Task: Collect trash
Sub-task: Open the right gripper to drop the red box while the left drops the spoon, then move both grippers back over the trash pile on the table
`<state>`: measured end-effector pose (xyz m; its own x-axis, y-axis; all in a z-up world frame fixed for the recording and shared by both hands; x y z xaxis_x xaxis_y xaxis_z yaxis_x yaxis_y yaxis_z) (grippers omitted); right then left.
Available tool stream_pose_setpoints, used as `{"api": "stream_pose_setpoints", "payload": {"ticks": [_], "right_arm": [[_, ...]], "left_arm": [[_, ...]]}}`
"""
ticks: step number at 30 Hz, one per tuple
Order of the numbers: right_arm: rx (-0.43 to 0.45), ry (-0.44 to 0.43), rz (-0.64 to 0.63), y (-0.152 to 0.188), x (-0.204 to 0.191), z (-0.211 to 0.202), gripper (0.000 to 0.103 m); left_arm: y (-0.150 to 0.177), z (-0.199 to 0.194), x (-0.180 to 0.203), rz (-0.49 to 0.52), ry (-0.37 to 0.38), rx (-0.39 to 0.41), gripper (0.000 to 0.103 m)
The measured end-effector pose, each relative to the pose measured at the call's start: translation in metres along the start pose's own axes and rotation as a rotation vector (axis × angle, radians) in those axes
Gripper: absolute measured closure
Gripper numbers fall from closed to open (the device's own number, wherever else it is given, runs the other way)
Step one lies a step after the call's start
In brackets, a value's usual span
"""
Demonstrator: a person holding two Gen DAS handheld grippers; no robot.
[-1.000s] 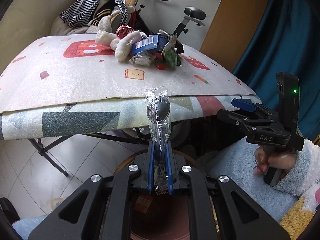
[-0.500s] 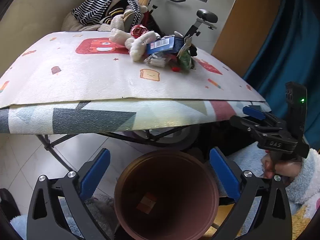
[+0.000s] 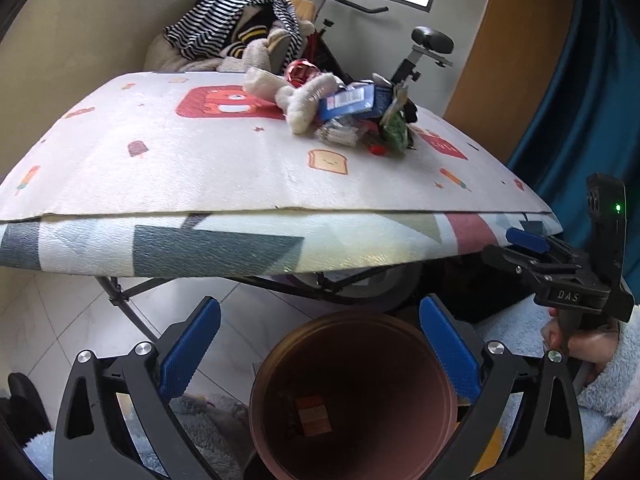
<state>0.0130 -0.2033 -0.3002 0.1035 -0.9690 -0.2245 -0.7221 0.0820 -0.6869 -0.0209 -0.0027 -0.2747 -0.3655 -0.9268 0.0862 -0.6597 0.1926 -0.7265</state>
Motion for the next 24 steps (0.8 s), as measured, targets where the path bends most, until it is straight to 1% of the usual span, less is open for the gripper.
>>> {"api": "stream_pose_setpoints", "payload": {"ticks": [3,4,7,9,11,14,17,19,21,22,24], "right_arm": [[0.006,-0.005,0.001,-0.002,-0.001,-0.002,0.006],[0.009,-0.007,0.002,-0.002,0.000,-0.003,0.006],[0.021,-0.008,0.007,-0.009,0.001,-0.008,0.006],[0.033,-0.013,0.016,-0.019,0.003,-0.013,0.006],[0.042,-0.013,0.025,-0.029,0.006,-0.015,0.006],[0.060,-0.013,0.057,-0.056,0.018,-0.018,0.006],[0.099,0.012,0.067,-0.080,0.027,-0.022,0.006],[0.122,0.020,0.081,-0.104,0.036,-0.021,0.006],[0.132,0.010,0.116,-0.123,0.045,-0.019,0.007],[0.135,-0.001,0.139,-0.132,0.050,-0.017,0.009],[0.138,-0.022,0.197,-0.154,0.062,-0.011,0.012]], "left_arm": [[-0.002,-0.004,-0.005,-0.006,-0.024,0.011,0.006],[-0.004,-0.008,-0.006,0.000,-0.053,0.024,0.006],[-0.015,-0.022,-0.007,0.033,-0.098,0.079,0.006],[-0.022,-0.028,-0.008,0.045,-0.113,0.099,0.006],[-0.030,-0.030,-0.012,0.050,-0.135,0.101,0.006],[-0.045,-0.032,-0.018,0.050,-0.127,0.100,0.006],[-0.065,-0.033,-0.023,0.045,-0.114,0.103,0.006],[-0.079,-0.033,-0.026,0.043,-0.115,0.108,0.006],[-0.094,-0.033,-0.029,0.045,-0.125,0.118,0.006],[-0.100,-0.032,-0.030,0.047,-0.124,0.121,0.006],[-0.114,-0.029,-0.033,0.056,-0.130,0.125,0.006]]}}
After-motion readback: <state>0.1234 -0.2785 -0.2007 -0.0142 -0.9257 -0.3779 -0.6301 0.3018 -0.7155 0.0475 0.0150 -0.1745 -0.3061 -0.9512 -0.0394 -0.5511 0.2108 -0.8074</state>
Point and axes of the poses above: each gripper's, at about its wrist camera, not at the fingertips, and z roughly the way its jaws point, x to its right, y to its underside, the point moved 6 cm from there along z, roughly the way its jaws point, and after that the axes turned 11 degrees about z, right-handed, at the moved point
